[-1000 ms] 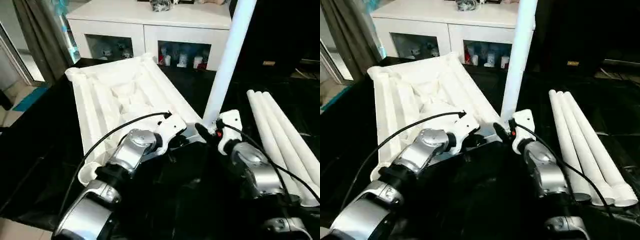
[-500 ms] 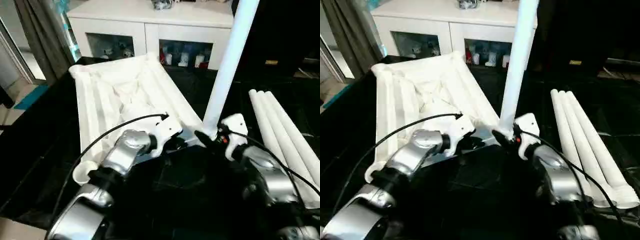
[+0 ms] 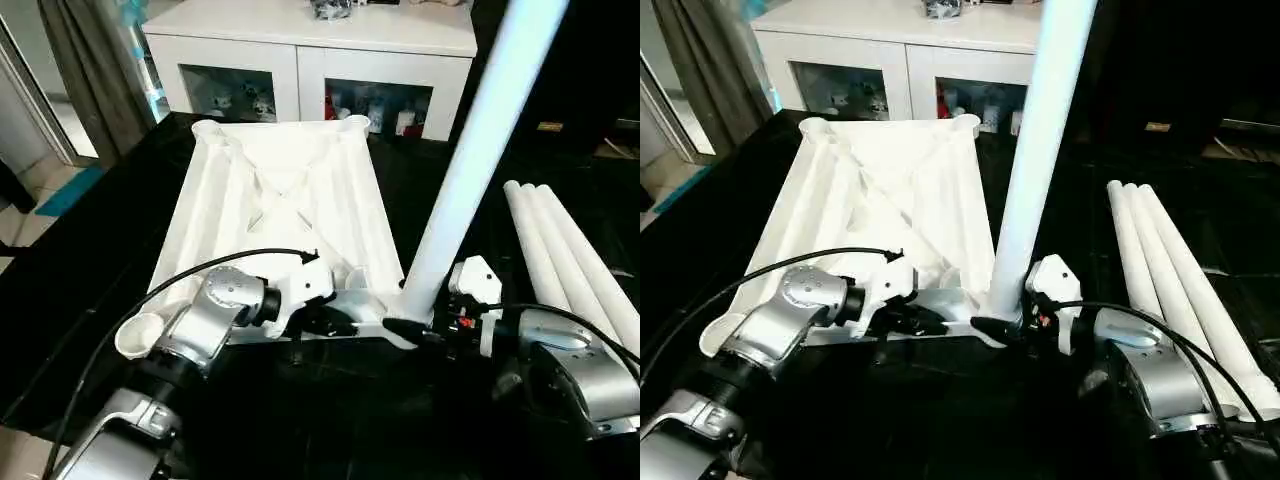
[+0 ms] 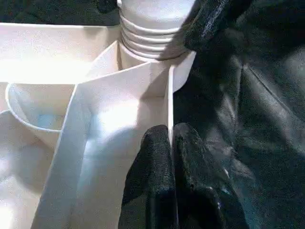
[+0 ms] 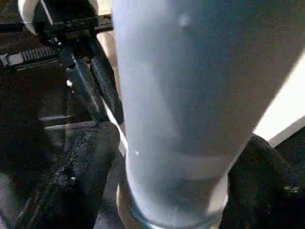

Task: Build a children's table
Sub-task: Rotate leg to tighten

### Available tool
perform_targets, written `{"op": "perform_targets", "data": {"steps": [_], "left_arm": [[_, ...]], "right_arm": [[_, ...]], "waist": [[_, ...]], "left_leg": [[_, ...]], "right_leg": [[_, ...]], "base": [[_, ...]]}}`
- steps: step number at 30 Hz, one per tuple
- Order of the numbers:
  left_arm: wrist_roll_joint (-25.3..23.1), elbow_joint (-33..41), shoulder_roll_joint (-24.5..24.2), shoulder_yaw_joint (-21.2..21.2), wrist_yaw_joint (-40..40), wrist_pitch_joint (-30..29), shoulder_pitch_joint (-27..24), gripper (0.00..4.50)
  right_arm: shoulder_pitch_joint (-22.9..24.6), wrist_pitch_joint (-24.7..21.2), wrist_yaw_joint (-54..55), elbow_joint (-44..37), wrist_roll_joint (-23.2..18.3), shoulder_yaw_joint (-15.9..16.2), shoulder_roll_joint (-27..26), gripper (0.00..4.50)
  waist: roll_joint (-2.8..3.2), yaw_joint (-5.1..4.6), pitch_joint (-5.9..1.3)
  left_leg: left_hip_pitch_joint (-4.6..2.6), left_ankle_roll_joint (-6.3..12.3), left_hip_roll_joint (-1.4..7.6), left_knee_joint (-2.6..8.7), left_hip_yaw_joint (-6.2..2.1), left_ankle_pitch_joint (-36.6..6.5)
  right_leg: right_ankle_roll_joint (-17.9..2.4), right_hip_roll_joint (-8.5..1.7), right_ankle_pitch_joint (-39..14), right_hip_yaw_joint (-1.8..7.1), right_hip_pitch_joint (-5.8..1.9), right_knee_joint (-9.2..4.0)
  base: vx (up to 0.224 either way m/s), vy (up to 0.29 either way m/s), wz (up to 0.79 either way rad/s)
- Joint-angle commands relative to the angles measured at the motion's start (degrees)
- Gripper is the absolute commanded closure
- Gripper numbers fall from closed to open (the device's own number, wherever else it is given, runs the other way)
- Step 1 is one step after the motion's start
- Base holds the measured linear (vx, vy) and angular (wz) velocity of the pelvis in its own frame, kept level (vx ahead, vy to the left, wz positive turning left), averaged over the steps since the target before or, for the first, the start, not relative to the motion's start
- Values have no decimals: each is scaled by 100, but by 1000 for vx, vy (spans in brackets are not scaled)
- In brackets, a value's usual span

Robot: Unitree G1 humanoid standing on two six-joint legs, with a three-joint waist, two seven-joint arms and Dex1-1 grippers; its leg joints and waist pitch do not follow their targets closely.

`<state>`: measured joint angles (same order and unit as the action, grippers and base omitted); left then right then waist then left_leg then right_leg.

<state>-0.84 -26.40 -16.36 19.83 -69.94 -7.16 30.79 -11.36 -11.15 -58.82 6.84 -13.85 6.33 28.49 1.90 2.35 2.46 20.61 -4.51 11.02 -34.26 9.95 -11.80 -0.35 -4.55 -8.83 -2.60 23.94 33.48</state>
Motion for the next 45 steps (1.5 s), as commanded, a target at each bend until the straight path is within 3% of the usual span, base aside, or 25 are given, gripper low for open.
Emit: {"op": "perform_targets", "data": {"steps": [1, 10, 15, 17, 18, 19, 20, 22, 24, 25, 26, 29, 31, 32, 36, 37, 39, 40, 45], "left_arm": [[230, 267, 6, -51, -106, 117, 35, 450], [241, 340, -16, -77, -91, 71, 0, 450], [210, 303, 5, -96, 39, 49, 15, 450], [101, 191, 63, -134, 320, -20, 60, 450], [3, 54, 170, -195, 682, -145, 119, 450], [-107, -118, 325, -272, 1140, -255, 204, 450], [-107, -118, 325, -272, 1140, -255, 204, 450], [-257, -383, 577, -409, 1898, -453, 357, 450], [-305, -609, 953, -616, 2748, -984, 557, 450], [-305, -609, 953, -616, 2748, -984, 557, 450], [-302, -713, 1239, -725, 3241, -1283, 674, 450], [-387, -799, 1608, -686, 3671, -1441, 755, 450], [-399, -808, 1640, -668, 3682, -1441, 758, 450], [-408, -815, 1666, -566, 3565, -1306, 757, 450], [-361, -699, 1550, -480, 3249, -1090, 696, 450], [-339, -635, 1461, -454, 3101, -1051, 659, 450], [-326, -579, 1375, -408, 2943, -925, 622, 450], [-285, -500, 1290, -379, 2783, -883, 576, 450], [-127, -236, 880, -217, 1918, -416, 385, 450]], "right_arm": [[19, -64, -90, -138, -51, 46, 75, 113], [-25, -134, -123, 7, -7, 145, 29, 180], [8, -124, -57, 44, 3, 166, -24, 184], [48, -210, 177, 168, 40, 124, -132, 185], [22, -176, 620, 425, 188, 50, -313, 185], [-41, -222, 1215, 743, 292, -102, -579, 185], [-41, -222, 1215, 743, 292, -102, -579, 185], [-154, -316, 1986, 1095, 334, -346, -946, 186], [-296, -350, 2872, 1435, 358, -583, -1410, 186], [-296, -350, 2872, 1435, 358, -583, -1410, 186], [-406, -308, 3349, 1641, 465, -586, -1684, 186], [-649, -130, 3783, 1866, 809, -351, -2011, 186], [-684, -63, 3792, 1888, 868, -307, -2034, 186], [-752, 97, 3657, 1862, 898, -232, -2063, 130], [-764, 187, 3324, 1729, 780, -290, -1938, 90], [-715, 204, 3014, 1593, 686, -279, -1781, 75], [-661, 216, 2726, 1467, 607, -253, -1624, 75], [-578, 185, 2361, 1312, 509, -207, -1418, 75], [-263, 76, 1115, 793, 259, -88, -649, 75]], "waist": [[-114, -3, -352], [-143, 3, -356], [-146, 3, -360], [-140, -6, -356], [-198, -17, -357], [-162, -46, -325], [-162, -52, -321], [-184, -89, -325], [-178, -90, -328], [-183, -102, -312], [-187, -112, -326], [-172, -111, -330], [-178, -119, -334], [-151, -109, -344], [-152, -124, -350], [-157, -129, -354], [-158, -135, -349], [-185, -129, -351], [-170, -119, -347]], "left_leg": [[29, 674, 167, 397, -8, -830], [33, 744, 164, 375, 0, -704], [37, 732, 161, 371, -2, -674], [35, 705, 157, 371, -1, -691], [40, 695, 157, 371, 3, -696], [42, 566, 138, 381, 10, -812], [31, 512, 126, 392, 5, -937], [16, 362, 115, 399, -8, -1069], [3, 299, 122, 409, -11, -1108], [-7, 285, 119, 410, 1, -1141], [6, 254, 94, 412, -12, -1165], [6, 298, 94, 406, -12, -1139], [15, 346, 78, 405, -12, -1177], [0, 382, 84, 402, -11, -1165], [45, 500, 98, 413, -30, -1052], [21, 536, 97, 404, -23, -1131], [28, 576, 102, 398, -18, -1150], [45, 606, 97, 402, -28, -1106], [49, 752, 135, 393, -28, -1044]], "right_leg": [[-1332, -282, -1243, 173, -358, -333], [-1353, -286, -1207, 168, -357, -320], [-1338, -286, -1179, 169, -362, -313], [-1342, -280, -1211, 165, -351, -321], [-1320, -277, -1242, 162, -360, -323], [-1256, -273, -1546, 163, -327, -361], [-1199, -271, -1767, 147, -331, -387], [-1034, -268, -2146, 146, -326, -417], [-969, -262, -2157, 156, -325, -431], [-985, -259, -2173, 164, -300, -441], [-941, -261, -2287, 150, -325, -454], [-980, -252, -2124, 153, -319, -462], [-979, -252, -2134, 143, -334, -467], [-974, -254, -2067, 148, -327, -477], [-1113, -255, -1619, 140, -374, -417], [-1116, -250, -1674, 135, -370, -429], [-1132, -252, -1680, 142, -369, -428], [-1098, -255, -1694, 135, -404, -431], [-1198, -264, -1580, 145, -384, -408]], "base": [[0, 0, 0], [0, 0, 0], [0, 0, 0], [0, 0, 0], [0, 0, 0], [0, 0, 0], [0, 0, 0], [0, 0, 0], [0, 0, 0], [0, 0, 0], [0, 0, 0], [0, 0, 0], [0, 0, 0], [0, 0, 0], [0, 0, 0], [0, 0, 0], [0, 0, 0], [0, 0, 0], [0, 0, 0]]}}
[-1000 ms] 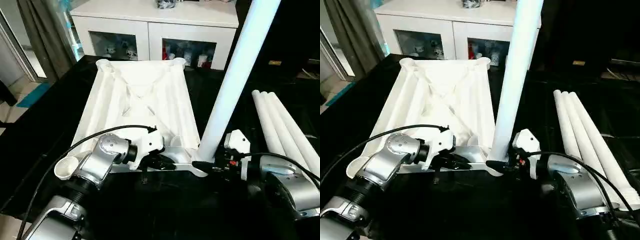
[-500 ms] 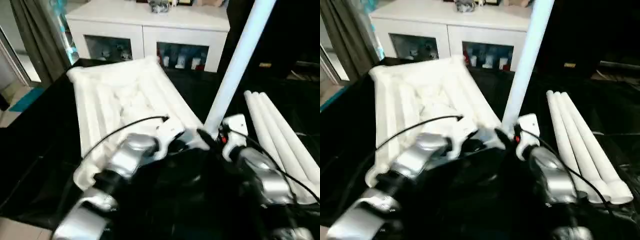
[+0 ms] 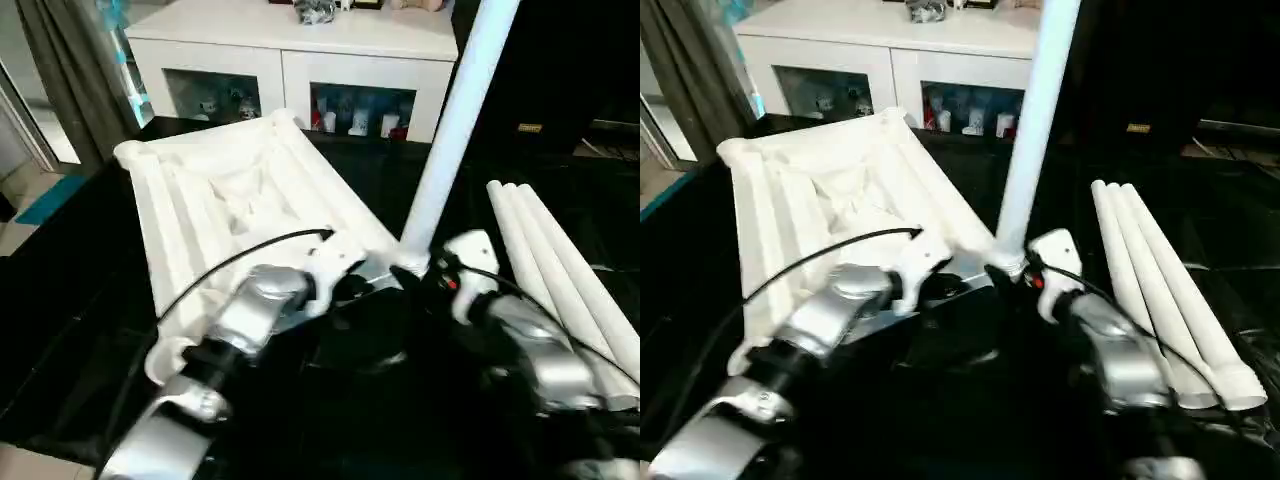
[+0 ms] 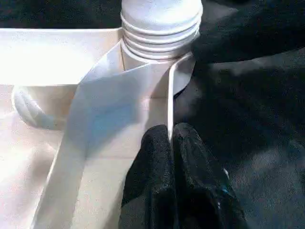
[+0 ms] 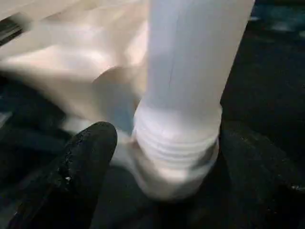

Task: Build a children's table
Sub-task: Rotate leg to tighten

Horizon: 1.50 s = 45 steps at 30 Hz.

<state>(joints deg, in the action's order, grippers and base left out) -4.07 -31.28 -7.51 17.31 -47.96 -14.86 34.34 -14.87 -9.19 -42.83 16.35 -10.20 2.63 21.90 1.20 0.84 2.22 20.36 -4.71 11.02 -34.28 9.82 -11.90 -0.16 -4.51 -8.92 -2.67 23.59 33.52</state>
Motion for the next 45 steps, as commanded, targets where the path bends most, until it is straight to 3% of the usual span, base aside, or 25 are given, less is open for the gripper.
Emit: {"op": "perform_targets", "data": {"steps": [1, 3, 8, 10, 12, 20, 21, 26, 33, 36, 40, 42, 43, 45], "left_arm": [[284, 382, -229, 99, -691, 497, -64, 450], [305, 427, -296, 114, -794, 498, -91, 450], [606, 909, -818, 265, -1910, 627, -360, 450], [635, 1006, -930, 281, -2081, 581, -420, 450], [649, 1026, -950, 284, -2121, 580, -431, 450], [725, 1155, -1055, 302, -2307, 545, -497, 450], [740, 1189, -1079, 308, -2349, 531, -512, 450], [743, 1195, -1090, 313, -2380, 516, -505, 450], [740, 1201, -1114, 320, -2375, 507, -515, 450], [719, 1194, -1086, 327, -2321, 506, -521, 450], [473, 888, -720, 262, -1520, 361, -401, 450], [333, 643, -491, 238, -1067, 330, -298, 450], [232, 399, -264, 204, -654, 309, -193, 450], [149, 120, 5, 158, -195, 262, -62, 450]], "right_arm": [[169, -208, -866, -274, -206, 273, 275, 75], [188, -240, -962, -302, -239, 268, 344, 75], [193, -313, -1301, -405, -294, 321, 585, 75], [189, -336, -1367, -442, -276, 386, 604, 75], [186, -334, -1369, -445, -264, 403, 599, 75], [178, -262, -1598, -497, -375, 456, 570, 75], [180, -218, -1660, -504, -404, 452, 561, 100], [199, -148, -1737, -535, -436, 476, 559, 137], [258, -76, -1828, -561, -467, 510, 504, 169], [289, -50, -1806, -536, -476, 504, 462, 171], [340, -22, -1044, -270, -320, 335, 118, 173], [304, 13, -522, -58, -184, 241, -104, 173], [253, -1, -28, 116, -104, 137, -333, 174], [169, -76, 524, 294, -69, 5, -618, 174]], "waist": [[-90, 37, -326], [-85, 35, -325], [-73, 36, -341], [-67, 114, -347], [-60, 121, -337], [-73, 133, -336], [-75, 133, -337], [-83, 125, -338], [-74, 129, -341], [-71, 130, -344], [-84, 130, -336], [-82, 110, -301], [-107, 96, -297], [-93, 82, -292]], "left_leg": [[67, 788, 145, 398, -15, -1057], [69, 780, 151, 404, -16, -1047], [53, 713, 168, 400, -9, -950], [18, 763, 185, 384, 15, -773], [16, 763, 184, 387, 21, -797], [30, 635, 170, 395, 15, -880], [36, 640, 171, 395, 12, -846], [38, 665, 166, 389, 15, -813], [36, 640, 162, 387, 12, -809], [33, 654, 165, 384, 12, -793], [41, 623, 161, 384, 17, -792], [31, 524, 153, 407, 19, -991], [33, 443, 127, 400, 17, -1124], [23, 346, 117, 424, -3, -1222]], "right_leg": [[-1253, -274, -1543, 153, -340, -407], [-1273, -271, -1524, 155, -335, -398], [-1428, -278, -1291, 167, -323, -353], [-1561, -274, -887, 182, -299, -307], [-1589, -268, -832, 183, -295, -302], [-1498, -281, -983, 185, -327, -305], [-1486, -282, -965, 183, -332, -301], [-1492, -275, -931, 180, -332, -295], [-1457, -273, -1012, 180, -332, -300], [-1479, -275, -958, 179, -332, -297], [-1468, -271, -1003, 178, -326, -306], [-1372, -263, -1411, 164, -296, -368], [-1223, -275, -1818, 162, -314, -406], [-1028, -274, -2244, 162, -307, -446]], "base": [[0, 0, 0], [0, 0, 0], [0, 0, 0], [0, 0, 0], [0, 0, 0], [0, 0, 0], [0, 0, 0], [0, 0, 0], [0, 0, 0], [0, 0, 0], [0, 0, 0], [0, 0, 0], [0, 0, 0], [0, 0, 0]]}}
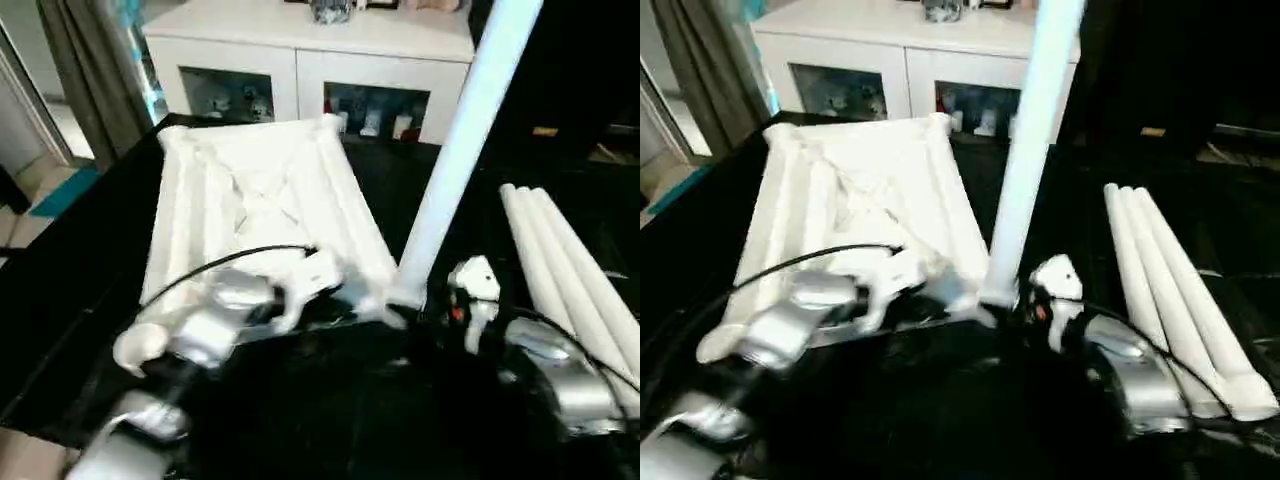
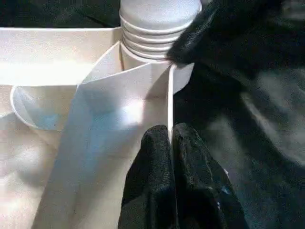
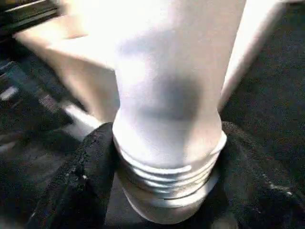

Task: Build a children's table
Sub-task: Rotate leg to tighten

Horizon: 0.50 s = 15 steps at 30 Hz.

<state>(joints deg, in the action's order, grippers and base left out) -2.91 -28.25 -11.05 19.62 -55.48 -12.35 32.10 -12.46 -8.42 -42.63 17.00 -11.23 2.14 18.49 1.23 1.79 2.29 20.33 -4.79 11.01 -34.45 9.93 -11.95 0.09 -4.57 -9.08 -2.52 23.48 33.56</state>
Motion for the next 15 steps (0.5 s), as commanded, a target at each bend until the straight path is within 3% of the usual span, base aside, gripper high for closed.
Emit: {"op": "perform_targets", "data": {"steps": [1, 2, 3, 5, 9, 12, 14, 15], "left_arm": [[-5, -300, 471, -88, 751, 0, 219, 450], [-40, -441, 615, -111, 992, -27, 295, 450], [-68, -565, 750, -132, 1210, -43, 362, 450], [-100, -679, 893, -152, 1432, -69, 424, 450], [-177, -774, 1216, -116, 1684, -78, 495, 450], [-213, -674, 1192, -53, 1592, -81, 408, 450], [-213, -620, 1152, -51, 1530, -97, 346, 450], [-204, -622, 1125, -58, 1530, -102, 330, 450]], "right_arm": [[-112, -179, 733, 300, 53, 4, -396, 174], [-179, -198, 1039, 409, 85, -59, -543, 174], [-249, -196, 1310, 512, 123, -104, -679, 174], [-318, -160, 1598, 606, 168, -161, -831, 174], [-441, -54, 2051, 627, 360, -143, -1158, 175], [-368, 202, 1779, 508, 255, -167, -1129, 105], [-333, 327, 1692, 429, 251, -192, -1059, 102], [-311, 441, 1743, 382, 307, -217, -1001, 95]], "waist": [[-101, -27, -293], [-102, -33, -292], [-78, -24, -301], [-94, -51, -299], [-86, -48, -319], [-78, -43, -322], [-69, -31, -322], [-100, -35, -321]], "left_leg": [[36, 340, 116, 442, -11, -1216], [9, 306, 106, 439, -13, -1297], [18, 297, 100, 445, -26, -1273], [24, 296, 91, 451, -24, -1305], [40, 344, 97, 452, -34, -1210], [42, 437, 113, 449, -24, -1202], [42, 497, 117, 449, -21, -1199], [50, 508, 116, 446, -16, -1194]], "right_leg": [[-1021, -261, -2246, 149, -291, -459], [-975, -261, -2373, 141, -273, -485], [-927, -269, -2406, 140, -288, -483], [-879, -257, -2460, 133, -275, -503], [-904, -259, -2228, 137, -295, -488], [-1021, -261, -1947, 144, -291, -469], [-1094, -263, -1836, 147, -298, -458], [-1095, -262, -1831, 147, -303, -459]], "base": [[0, 0, 0], [0, 0, 0], [0, 0, 0], [0, 0, 0], [0, 0, 0], [0, 0, 0], [0, 0, 0], [0, 0, 0]]}}
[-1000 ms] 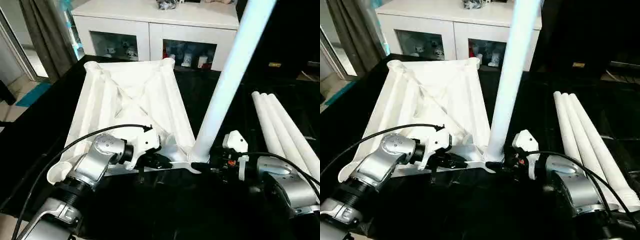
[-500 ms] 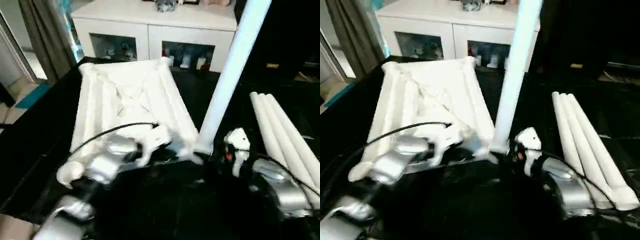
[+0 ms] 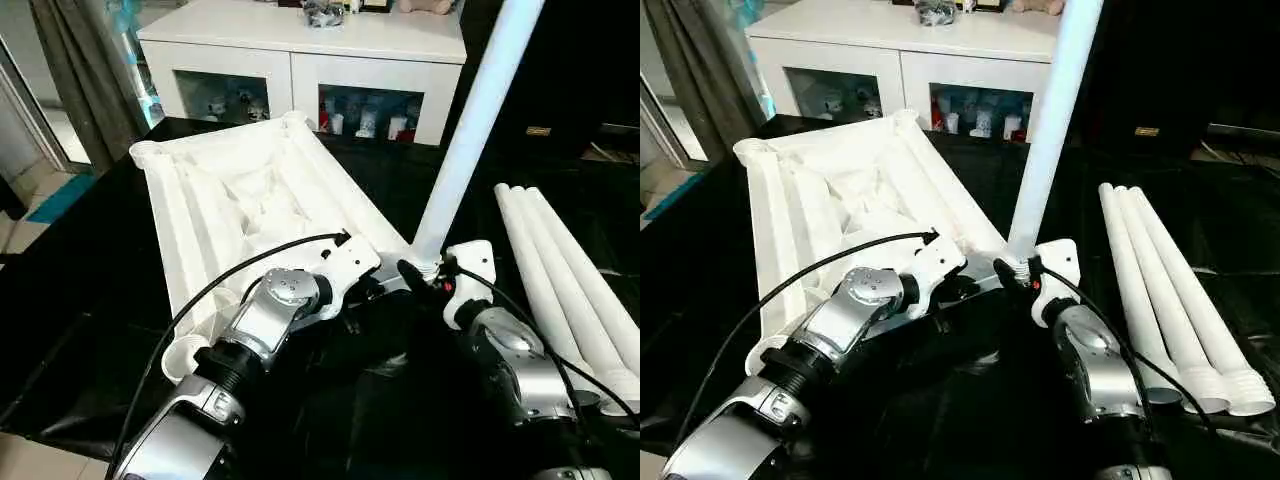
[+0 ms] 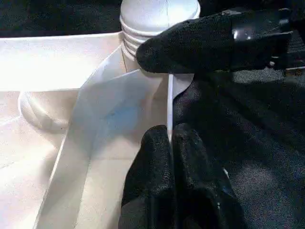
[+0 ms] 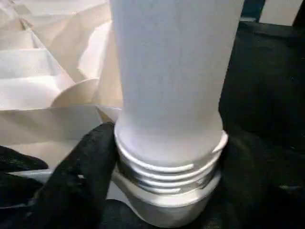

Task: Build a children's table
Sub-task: Rotate leg to tighten, then rotate table base

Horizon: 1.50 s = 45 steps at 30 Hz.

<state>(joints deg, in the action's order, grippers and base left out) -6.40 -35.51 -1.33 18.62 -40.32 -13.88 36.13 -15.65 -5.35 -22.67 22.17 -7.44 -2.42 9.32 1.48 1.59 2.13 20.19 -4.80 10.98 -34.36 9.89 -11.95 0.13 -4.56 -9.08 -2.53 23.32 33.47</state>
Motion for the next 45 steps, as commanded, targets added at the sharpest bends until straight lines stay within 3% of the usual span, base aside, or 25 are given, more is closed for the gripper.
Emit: {"op": "perform_targets", "data": {"steps": [1, 3, 4, 8, 10, 13, 18, 21, 22, 26, 30, 36, 37, 38, 39, 40, 42, 43, 44, 45], "left_arm": [[154, 101, 130, 29, 16, 44, -78, 450], [149, 68, 130, 1, 49, 36, -68, 450], [141, -11, 170, -118, 240, 10, -26, 450], [157, -167, 255, -333, 610, -309, 116, 450], [216, -330, 391, -511, 889, -603, 270, 450], [263, -447, 479, -596, 1015, -608, 378, 450], [341, -684, 642, -729, 1255, -472, 551, 450], [487, -877, 825, -961, 1478, -324, 677, 450], [575, -945, 889, -1058, 1517, -235, 729, 422], [850, -931, 1054, -1242, 1396, -69, 792, 385], [723, -828, 940, -1187, 1506, 500, 719, 359], [355, -318, 300, -1278, 1876, 424, 534, 348], [88, -121, -319, -1490, 2450, 303, 435, 348], [29, -5, -623, -1663, 2639, 234, 374, 348], [29, -5, -623, -1663, 2639, 234, 374, 348], [-10, 169, -912, -1828, 2714, 144, 283, 348], [-159, 584, -1444, -2117, 2771, -80, 56, 348], [-314, 868, -1743, -2229, 2751, -277, -119, 348], [-476, 1140, -2025, -2338, 2728, -482, -305, 348], [-532, 1247, -2126, -2373, 2718, -564, -380, 348]], "right_arm": [[43, 213, -192, -209, -68, 168, -41, 95], [78, 282, -91, -286, -72, 63, -25, 95], [158, 467, 162, -412, -25, -130, 23, 95], [328, 528, 508, -652, -181, -588, 52, 95], [458, 522, 605, -724, -143, -676, 111, 95], [525, 545, 721, -738, -90, -690, 106, 95], [546, 576, 1030, -742, -25, -749, 31, 95], [537, 495, 1063, -749, -23, -717, -14, 95], [534, 461, 1072, -746, -9, -682, -19, 90], [468, 293, 1017, -670, 93, -510, 0, 88], [379, 275, 904, -566, 189, -335, 74, 88], [253, 47, 629, -404, 259, -113, 182, 88], [185, -135, 470, -317, 326, 25, 234, 88], [140, -266, 384, -264, 342, 88, 262, 88], [140, -266, 384, -264, 342, 88, 262, 88], [118, -357, 336, -247, 388, 161, 291, 88], [78, -384, 277, -218, 388, 228, 326, 88], [73, -404, 259, -226, 387, 247, 335, 88], [72, -409, 243, -219, 383, 256, 332, 88], [76, -417, 238, -222, 387, 258, 328, 88]], "waist": [[-104, 1, -305], [-117, 8, -308], [-158, 19, -301], [-144, 21, -305], [-125, 20, -328], [-145, 14, -342], [-156, -12, -373], [-175, -16, -353], [-165, -10, -350], [-199, 13, -355], [-229, 52, -358], [-225, 70, -335], [-232, 49, -336], [-222, 40, -337], [-212, 22, -332], [-211, -4, -335], [-214, -11, -324], [-187, -8, -323], [-255, 2, -321], [-218, 12, -318]], "left_leg": [[52, 515, 124, 439, -12, -1189], [57, 539, 122, 435, -8, -1111], [67, 558, 121, 434, -2, -1068], [62, 576, 121, 444, -12, -1011], [65, 625, 121, 421, -3, -820], [107, 715, 102, 400, -7, -606], [132, 976, 73, 343, 4, -326], [126, 1047, 81, 348, 13, -434], [114, 1034, 93, 356, 7, -479], [120, 1062, 95, 351, 5, -393], [102, 1167, 116, 336, 11, -282], [99, 1132, 135, 344, 12, -258], [108, 1066, 132, 348, -3, -272], [116, 1033, 131, 350, -11, -280], [124, 993, 132, 355, -16, -308], [85, 842, 132, 358, -16, -408], [79, 773, 143, 363, -12, -404], [58, 724, 157, 363, -5, -359], [56, 707, 186, 373, -7, -315], [62, 701, 183, 374, -11, -284]], "right_leg": [[-1106, -273, -1863, 149, -278, -452], [-1114, -270, -1816, 154, -283, -440], [-1079, -275, -1834, 157, -290, -440], [-997, -263, -1888, 149, -283, -440], [-1094, -259, -1475, 149, -293, -419], [-1223, -265, -1114, 149, -331, -381], [-1333, -255, -698, 134, -329, -344], [-1313, -255, -950, 121, -312, -377], [-1299, -261, -1059, 120, -306, -386], [-1372, -262, -944, 120, -306, -355], [-1426, -274, -725, 127, -303, -329], [-1427, -275, -709, 130, -308, -295], [-1393, -261, -712, 125, -320, -276], [-1379, -264, -712, 122, -330, -266], [-1365, -261, -717, 122, -339, -255], [-1325, -259, -852, 128, -313, -267], [-1356, -257, -842, 134, -297, -255], [-1398, -249, -747, 139, -274, -240], [-1431, -259, -663, 140, -275, -198], [-1435, -261, -654, 142, -271, -187]], "base": [[0, 0, 0], [0, 0, 0], [0, 0, 0], [0, 0, 0], [0, 0, 0], [0, 0, 0], [0, 0, 0], [0, 0, 0], [0, 0, 0], [0, 0, 0], [0, 0, 0], [0, 0, 0], [0, 0, 0], [0, 0, 0], [0, 0, 0], [0, 0, 0], [0, 0, 0], [0, 0, 0], [0, 0, 0], [0, 0, 0]]}}
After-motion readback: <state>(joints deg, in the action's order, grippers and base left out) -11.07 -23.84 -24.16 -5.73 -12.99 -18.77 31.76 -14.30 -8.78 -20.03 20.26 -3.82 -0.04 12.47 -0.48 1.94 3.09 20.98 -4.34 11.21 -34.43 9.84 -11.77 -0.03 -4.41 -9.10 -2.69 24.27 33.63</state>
